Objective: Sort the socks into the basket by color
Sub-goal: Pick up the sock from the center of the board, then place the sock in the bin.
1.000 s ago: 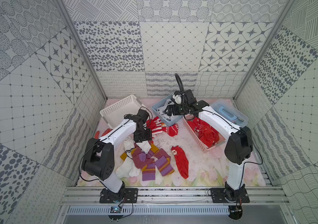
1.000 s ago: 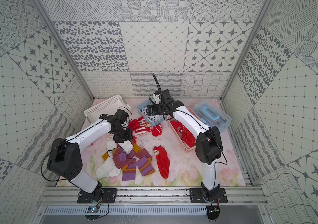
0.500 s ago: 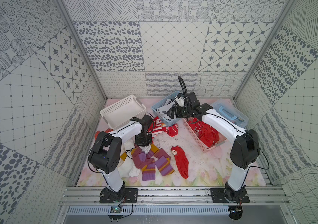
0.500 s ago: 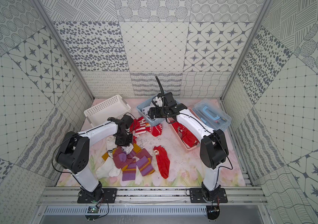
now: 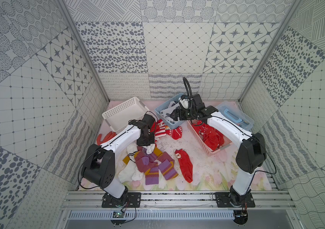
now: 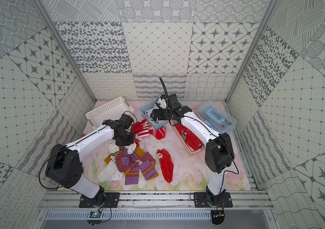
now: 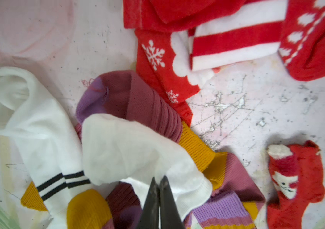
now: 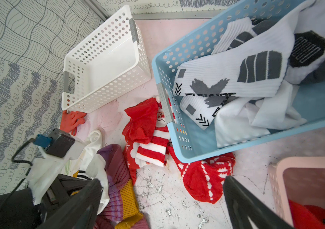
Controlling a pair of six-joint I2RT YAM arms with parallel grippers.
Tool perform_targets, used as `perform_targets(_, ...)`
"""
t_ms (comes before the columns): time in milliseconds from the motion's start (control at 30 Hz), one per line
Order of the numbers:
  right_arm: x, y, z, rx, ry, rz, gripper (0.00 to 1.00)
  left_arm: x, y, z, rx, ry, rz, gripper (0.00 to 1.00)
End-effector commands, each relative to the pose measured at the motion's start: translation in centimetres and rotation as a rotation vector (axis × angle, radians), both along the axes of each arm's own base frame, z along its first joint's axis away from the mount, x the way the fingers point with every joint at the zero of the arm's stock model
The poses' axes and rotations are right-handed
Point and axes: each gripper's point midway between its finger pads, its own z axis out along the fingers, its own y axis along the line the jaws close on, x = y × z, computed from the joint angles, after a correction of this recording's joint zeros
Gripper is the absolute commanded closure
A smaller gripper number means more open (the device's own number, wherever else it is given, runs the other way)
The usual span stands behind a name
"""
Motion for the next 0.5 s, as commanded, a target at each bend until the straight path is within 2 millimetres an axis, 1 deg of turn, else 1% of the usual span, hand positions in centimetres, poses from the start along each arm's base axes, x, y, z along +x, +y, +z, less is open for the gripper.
perform_targets(0,-0.2,1.1,2.5,0.066,-0.052,0.034,0.02,0.5,-0.6,3.5,-0.058,-0.093,-0.013,1.00)
perform_targets(100,-0.7,1.7,2.6,0.090,-0.042,0.066,0.02,1.1,-1.5,5.9,-0.127,-0.163,-0.021,1.00)
perform_targets(233,-1.6,2.3,2.7,0.125,-0.025,0.110,0.02,1.8,-2.8,8.4,-0.211,-0.222,-0.028,1.00)
perform_targets(400,-3.8,3.9,3.3,0.209,0.012,0.218,0.02,2.9,-4.5,11.2,-0.325,-0.299,-0.034,1.00)
perform_targets(467,-4.6,4.6,3.5,0.254,0.031,0.257,0.04,3.4,-5.3,12.2,-0.376,-0.322,-0.036,1.00)
